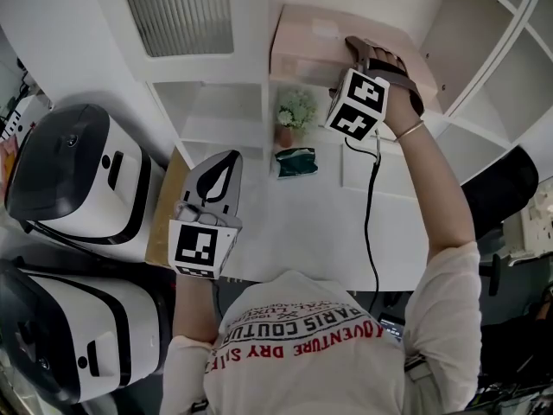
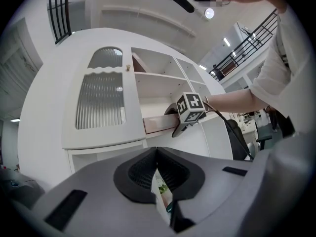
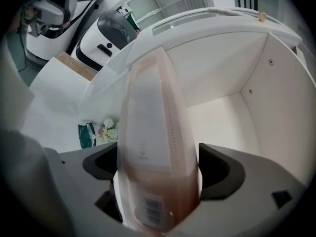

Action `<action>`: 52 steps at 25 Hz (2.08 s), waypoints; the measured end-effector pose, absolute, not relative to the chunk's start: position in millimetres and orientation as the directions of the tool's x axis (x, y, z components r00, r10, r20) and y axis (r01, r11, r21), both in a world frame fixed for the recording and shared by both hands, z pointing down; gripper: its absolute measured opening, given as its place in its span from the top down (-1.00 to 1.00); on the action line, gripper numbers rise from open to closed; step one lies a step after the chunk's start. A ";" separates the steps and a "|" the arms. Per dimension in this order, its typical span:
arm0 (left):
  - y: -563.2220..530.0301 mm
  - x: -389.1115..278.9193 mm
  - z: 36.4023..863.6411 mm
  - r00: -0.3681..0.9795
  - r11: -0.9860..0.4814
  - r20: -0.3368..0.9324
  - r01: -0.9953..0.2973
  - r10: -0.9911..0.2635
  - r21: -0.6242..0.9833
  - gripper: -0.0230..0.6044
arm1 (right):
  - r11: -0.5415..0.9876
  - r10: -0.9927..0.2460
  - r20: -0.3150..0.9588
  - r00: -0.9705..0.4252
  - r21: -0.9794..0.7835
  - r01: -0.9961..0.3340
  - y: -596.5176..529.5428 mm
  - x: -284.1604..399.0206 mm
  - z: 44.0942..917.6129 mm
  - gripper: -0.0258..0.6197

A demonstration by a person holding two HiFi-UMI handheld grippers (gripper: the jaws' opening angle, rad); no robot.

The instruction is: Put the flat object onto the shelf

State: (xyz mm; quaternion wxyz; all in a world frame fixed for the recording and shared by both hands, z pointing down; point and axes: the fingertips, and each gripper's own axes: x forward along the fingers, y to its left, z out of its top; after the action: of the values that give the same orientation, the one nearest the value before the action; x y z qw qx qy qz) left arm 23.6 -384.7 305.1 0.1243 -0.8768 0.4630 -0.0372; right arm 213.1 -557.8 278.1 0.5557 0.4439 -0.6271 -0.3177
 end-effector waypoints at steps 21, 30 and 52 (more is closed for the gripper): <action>-363.0 40.6 289.1 0.659 -0.622 -0.095 -0.741 -0.746 -0.254 0.88 | 0.155 -0.988 0.110 -0.113 0.795 -0.586 -439.4 205.0 251.8 0.26; -354.7 53.2 277.7 0.679 -0.641 -0.135 -0.728 -0.721 -0.243 0.88 | 0.088 -0.994 -0.002 -0.109 0.570 -0.817 -382.4 223.3 273.9 0.79; -352.4 75.1 305.3 0.708 -0.686 -0.078 -0.701 -0.702 -0.194 0.88 | 0.085 -0.991 -0.084 -0.107 0.239 -0.967 -327.8 248.1 323.0 0.84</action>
State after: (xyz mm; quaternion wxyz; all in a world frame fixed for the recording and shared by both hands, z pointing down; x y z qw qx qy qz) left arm 75.1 -352.4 305.3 0.1051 -0.9182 0.3819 -0.0011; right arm 248.1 -327.8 323.0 0.0498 0.6662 -0.7347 -0.1178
